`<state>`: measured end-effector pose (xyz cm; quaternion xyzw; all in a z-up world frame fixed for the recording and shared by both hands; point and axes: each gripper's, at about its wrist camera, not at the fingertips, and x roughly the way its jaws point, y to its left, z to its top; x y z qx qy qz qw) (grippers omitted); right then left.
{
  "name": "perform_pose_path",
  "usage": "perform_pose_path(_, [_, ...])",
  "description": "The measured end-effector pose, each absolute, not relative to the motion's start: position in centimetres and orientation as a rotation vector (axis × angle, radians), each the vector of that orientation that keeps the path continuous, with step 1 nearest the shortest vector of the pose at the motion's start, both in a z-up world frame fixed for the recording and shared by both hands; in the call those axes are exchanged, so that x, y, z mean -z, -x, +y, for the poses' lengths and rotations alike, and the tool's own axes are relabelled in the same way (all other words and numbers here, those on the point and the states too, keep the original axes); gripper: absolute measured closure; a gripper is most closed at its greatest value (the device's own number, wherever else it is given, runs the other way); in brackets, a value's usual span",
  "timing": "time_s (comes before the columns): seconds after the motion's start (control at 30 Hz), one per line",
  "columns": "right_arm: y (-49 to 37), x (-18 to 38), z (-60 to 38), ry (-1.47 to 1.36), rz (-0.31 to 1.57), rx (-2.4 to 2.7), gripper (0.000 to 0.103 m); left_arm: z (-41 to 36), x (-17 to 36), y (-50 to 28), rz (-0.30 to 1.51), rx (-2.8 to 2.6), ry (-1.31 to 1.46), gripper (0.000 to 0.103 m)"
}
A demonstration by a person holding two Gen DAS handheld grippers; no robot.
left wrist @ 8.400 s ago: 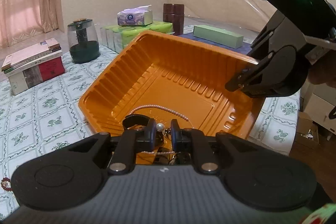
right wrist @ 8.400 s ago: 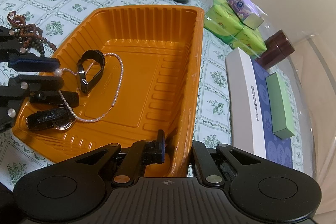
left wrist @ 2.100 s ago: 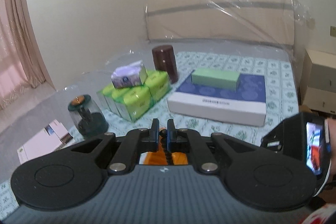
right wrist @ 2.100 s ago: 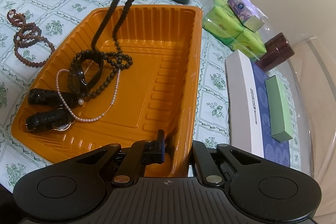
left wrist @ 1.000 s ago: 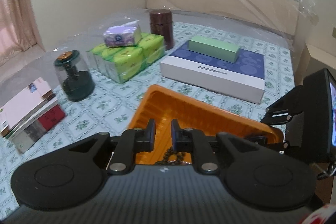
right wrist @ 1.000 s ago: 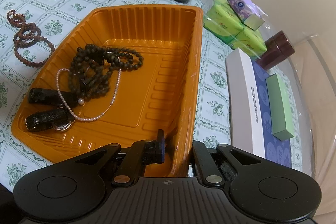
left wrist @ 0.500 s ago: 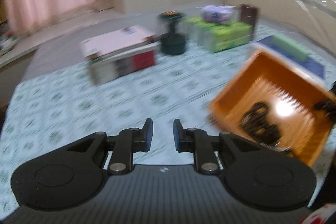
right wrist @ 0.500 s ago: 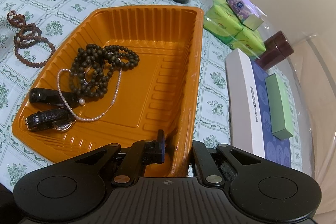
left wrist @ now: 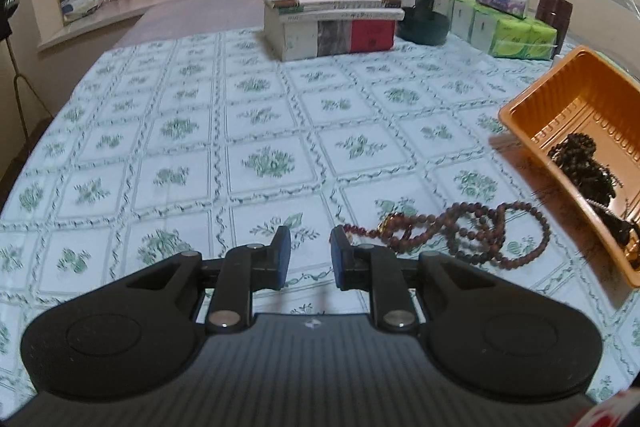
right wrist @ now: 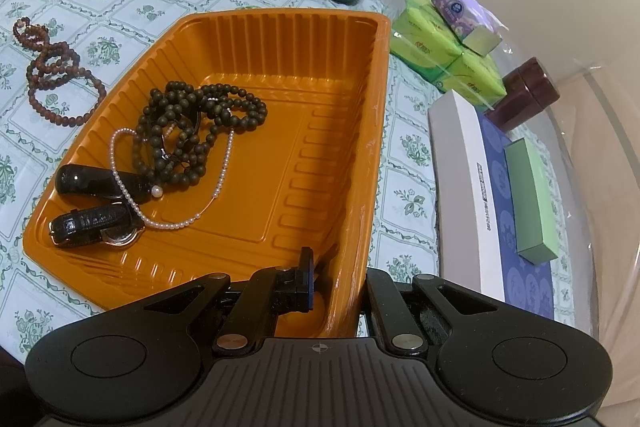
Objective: Organize jewelry
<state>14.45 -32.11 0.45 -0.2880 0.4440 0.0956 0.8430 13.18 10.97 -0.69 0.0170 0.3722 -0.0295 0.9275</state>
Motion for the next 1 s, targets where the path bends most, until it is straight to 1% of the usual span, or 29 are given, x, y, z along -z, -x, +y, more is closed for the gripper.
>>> perform_pose_path(0.13, [-14.4, -0.4, -32.1, 0.608, 0.940, -0.201, 0.097, 10.5, 2.0, -14.2, 0.750, 0.073, -0.003, 0.084])
perform_pose_path(0.43, [-14.7, -0.3, -32.3, 0.598, 0.951, -0.201, 0.096, 7.9, 4.4, -15.3, 0.710, 0.129, -0.144, 0.084])
perform_pose_path(0.8, [-14.7, -0.2, -32.3, 0.603, 0.955, -0.199, 0.096, 7.4, 5.9, -16.5, 0.737, 0.172, -0.189, 0.085])
perform_pose_path(0.87, [-14.7, -0.2, -32.2, 0.602, 0.955, -0.199, 0.096, 7.5, 6.0, -16.5, 0.736, 0.170, -0.190, 0.087])
perform_pose_path(0.93, [-14.7, -0.2, -32.2, 0.602, 0.955, -0.198, 0.096, 7.3, 6.0, -16.4, 0.733, 0.164, -0.227, 0.096])
perform_pose_path(1.0, [-14.7, -0.2, -32.2, 0.603, 0.955, -0.198, 0.096, 7.0, 6.1, -16.2, 0.728, 0.172, -0.271, 0.097])
